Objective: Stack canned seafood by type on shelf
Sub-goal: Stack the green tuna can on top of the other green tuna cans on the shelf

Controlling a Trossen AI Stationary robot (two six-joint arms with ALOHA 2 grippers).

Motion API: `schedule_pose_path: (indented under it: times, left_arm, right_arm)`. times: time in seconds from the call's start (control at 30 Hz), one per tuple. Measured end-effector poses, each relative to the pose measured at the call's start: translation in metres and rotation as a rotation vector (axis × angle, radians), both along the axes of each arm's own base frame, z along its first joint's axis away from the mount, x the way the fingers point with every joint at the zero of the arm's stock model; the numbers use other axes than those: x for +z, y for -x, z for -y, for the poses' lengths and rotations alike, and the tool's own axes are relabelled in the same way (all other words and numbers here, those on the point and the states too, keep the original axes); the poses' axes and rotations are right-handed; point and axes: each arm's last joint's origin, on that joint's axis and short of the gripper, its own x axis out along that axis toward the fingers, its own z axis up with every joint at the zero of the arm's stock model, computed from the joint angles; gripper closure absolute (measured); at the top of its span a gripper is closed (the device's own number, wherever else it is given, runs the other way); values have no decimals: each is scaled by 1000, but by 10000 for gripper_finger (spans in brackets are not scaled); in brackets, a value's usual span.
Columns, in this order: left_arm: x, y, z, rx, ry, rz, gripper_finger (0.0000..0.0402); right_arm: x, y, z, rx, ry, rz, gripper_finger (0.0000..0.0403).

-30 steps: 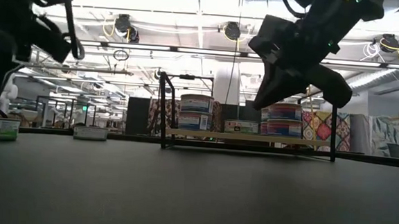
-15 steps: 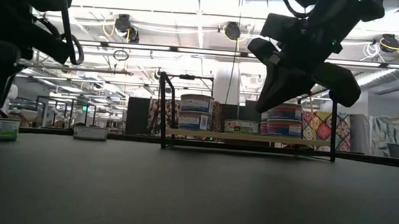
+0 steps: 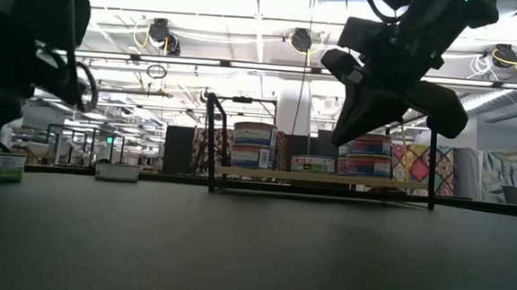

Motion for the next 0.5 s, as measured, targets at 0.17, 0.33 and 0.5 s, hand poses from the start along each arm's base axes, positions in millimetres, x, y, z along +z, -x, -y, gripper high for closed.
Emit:
schedule_pose_path:
  times: [0.17, 0.33, 0.5]
  left_arm:
    - [-11, -1, 5, -29, -37, -64, 240]
    - [-17, 0, 10, -68, -79, -100, 278]
    - [-20, 2, 15, -100, -98, -102, 342]
  right_arm:
    - [0, 0, 0, 0, 0, 0, 403]
    - [0, 0, 0, -1, 1, 1, 403]
    - [0, 0, 0, -3, -1, 0, 403]
